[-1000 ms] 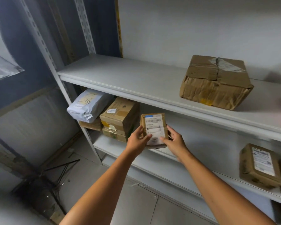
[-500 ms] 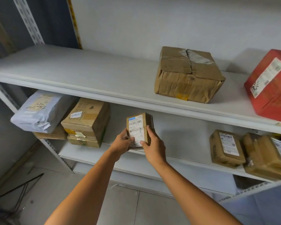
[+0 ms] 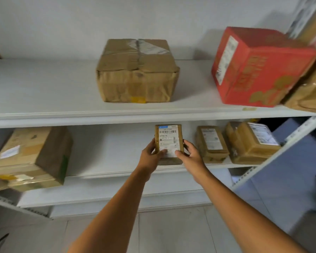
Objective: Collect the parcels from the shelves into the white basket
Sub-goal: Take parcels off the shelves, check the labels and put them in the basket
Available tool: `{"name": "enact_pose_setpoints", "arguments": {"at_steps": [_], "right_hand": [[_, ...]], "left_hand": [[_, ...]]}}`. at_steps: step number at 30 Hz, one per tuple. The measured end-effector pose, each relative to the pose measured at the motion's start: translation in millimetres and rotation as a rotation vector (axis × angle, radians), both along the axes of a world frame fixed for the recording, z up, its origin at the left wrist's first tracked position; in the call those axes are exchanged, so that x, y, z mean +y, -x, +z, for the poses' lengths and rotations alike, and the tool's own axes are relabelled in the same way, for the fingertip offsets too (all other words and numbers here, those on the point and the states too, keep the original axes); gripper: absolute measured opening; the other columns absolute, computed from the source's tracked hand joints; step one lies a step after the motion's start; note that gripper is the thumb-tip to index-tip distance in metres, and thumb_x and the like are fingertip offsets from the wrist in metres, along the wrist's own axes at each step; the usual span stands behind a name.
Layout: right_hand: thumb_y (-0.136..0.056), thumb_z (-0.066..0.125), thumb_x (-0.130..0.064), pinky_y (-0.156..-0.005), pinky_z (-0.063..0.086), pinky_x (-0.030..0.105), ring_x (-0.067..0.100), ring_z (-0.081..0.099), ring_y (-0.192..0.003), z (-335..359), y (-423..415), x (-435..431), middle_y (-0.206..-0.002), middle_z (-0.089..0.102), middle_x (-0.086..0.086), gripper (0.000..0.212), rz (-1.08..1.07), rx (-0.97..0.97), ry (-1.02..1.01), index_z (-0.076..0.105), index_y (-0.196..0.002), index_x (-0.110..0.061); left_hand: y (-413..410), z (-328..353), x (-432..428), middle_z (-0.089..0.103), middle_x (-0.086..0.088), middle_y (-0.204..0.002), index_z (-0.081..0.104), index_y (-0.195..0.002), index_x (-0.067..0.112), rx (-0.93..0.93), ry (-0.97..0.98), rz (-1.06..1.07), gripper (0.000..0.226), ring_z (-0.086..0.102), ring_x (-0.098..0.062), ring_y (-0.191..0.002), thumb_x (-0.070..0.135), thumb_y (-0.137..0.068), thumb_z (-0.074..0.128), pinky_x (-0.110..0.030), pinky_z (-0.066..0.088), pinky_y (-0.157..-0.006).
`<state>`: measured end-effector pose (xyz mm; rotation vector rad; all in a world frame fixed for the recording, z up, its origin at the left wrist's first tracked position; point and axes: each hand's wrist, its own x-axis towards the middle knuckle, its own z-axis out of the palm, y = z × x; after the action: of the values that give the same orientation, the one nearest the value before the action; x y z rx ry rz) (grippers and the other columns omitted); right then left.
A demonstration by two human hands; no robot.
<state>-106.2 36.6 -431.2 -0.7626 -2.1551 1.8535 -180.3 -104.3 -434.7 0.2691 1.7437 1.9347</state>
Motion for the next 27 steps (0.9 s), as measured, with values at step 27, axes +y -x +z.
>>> {"name": "enact_pose_setpoints", "arguments": {"at_steps": [27], "right_hand": [[-0.091, 0.063, -0.024, -0.091, 0.052, 0.035, 0.020, 0.061, -0.108, -20, -36, 245, -0.124, 0.063, 0.000, 0.041, 0.058, -0.329, -0.394, 0.055, -0.131, -0.018]], "left_hand": [[-14, -28, 229, 0.057, -0.007, -0.133, 0.042, -0.143, 0.023, 0.257, 0.668, -0.248, 0.051, 0.061, -0.023, -0.103, 0.036, -0.095, 0.054, -0.021, 0.046, -0.066]]}}
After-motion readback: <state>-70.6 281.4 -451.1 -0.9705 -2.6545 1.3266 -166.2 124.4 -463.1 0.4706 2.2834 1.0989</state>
